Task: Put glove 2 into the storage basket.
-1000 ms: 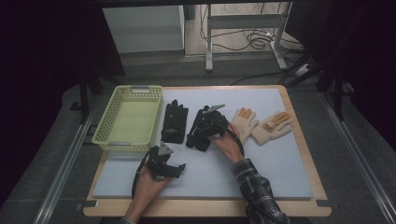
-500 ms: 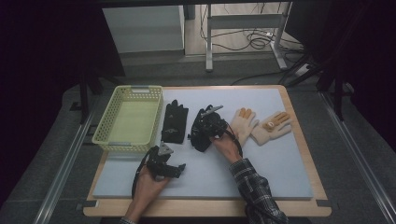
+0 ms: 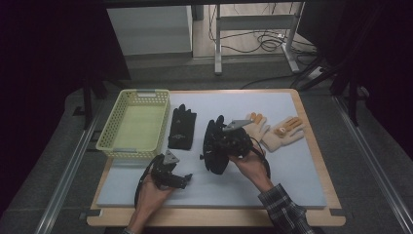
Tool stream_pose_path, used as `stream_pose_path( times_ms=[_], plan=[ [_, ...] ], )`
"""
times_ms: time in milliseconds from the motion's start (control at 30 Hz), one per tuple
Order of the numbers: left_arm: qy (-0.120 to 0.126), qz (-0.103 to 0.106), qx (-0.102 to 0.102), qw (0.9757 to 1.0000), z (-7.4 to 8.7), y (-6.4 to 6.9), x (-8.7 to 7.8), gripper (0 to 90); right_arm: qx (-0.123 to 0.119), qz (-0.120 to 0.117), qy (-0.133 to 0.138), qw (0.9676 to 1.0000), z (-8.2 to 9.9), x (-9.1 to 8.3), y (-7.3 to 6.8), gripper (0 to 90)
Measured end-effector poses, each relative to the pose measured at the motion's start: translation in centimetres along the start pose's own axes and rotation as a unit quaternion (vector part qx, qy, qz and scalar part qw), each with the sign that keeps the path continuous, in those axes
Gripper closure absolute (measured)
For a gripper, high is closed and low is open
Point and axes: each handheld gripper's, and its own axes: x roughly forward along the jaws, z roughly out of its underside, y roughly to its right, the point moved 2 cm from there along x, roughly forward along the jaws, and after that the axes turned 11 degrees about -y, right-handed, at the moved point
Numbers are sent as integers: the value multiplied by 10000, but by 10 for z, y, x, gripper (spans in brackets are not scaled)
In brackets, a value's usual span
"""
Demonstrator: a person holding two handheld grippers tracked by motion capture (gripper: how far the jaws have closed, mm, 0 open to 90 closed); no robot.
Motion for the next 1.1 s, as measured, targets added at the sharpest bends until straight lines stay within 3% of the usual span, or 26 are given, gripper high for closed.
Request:
stream_pose_path(
  times_ms=[167,267,367,433,500,667,867,900,1000,1100],
  plan=[
    [-18,-309,30,9995,8,-4,-8,24,-182,21,-141,9997,27,1,-16,775],
    [35,-266,3,9996,13,-8,-8,17,-172,-86,-294,9994,44,14,-20,743],
    [22,-78,-144,9999,13,-11,-6,13,-189,-158,-403,9989,57,27,-20,530],
    [11,-46,-175,9998,13,-12,-6,12,-191,-153,-277,9993,58,25,-19,462],
    [9,-33,-190,9998,13,-12,-5,12,-54,-185,-89,9998,53,16,-13,426],
    [-9,-29,-170,9999,13,-13,-5,12,-8,-9,28,10000,38,10,1,424],
    [-8,-32,-166,9999,13,-13,-5,12,-115,-66,4,9999,8,33,10,537],
    [-7,-28,-167,9999,13,-13,-5,12,-165,-63,8,9998,-4,40,10,565],
    [-6,-31,-170,9998,13,-13,-5,12,-197,-63,12,9998,-9,44,10,576],
    [-12,-20,-177,9998,13,-13,-5,12,-343,-87,-40,9994,-36,64,9,601]
  ],
)
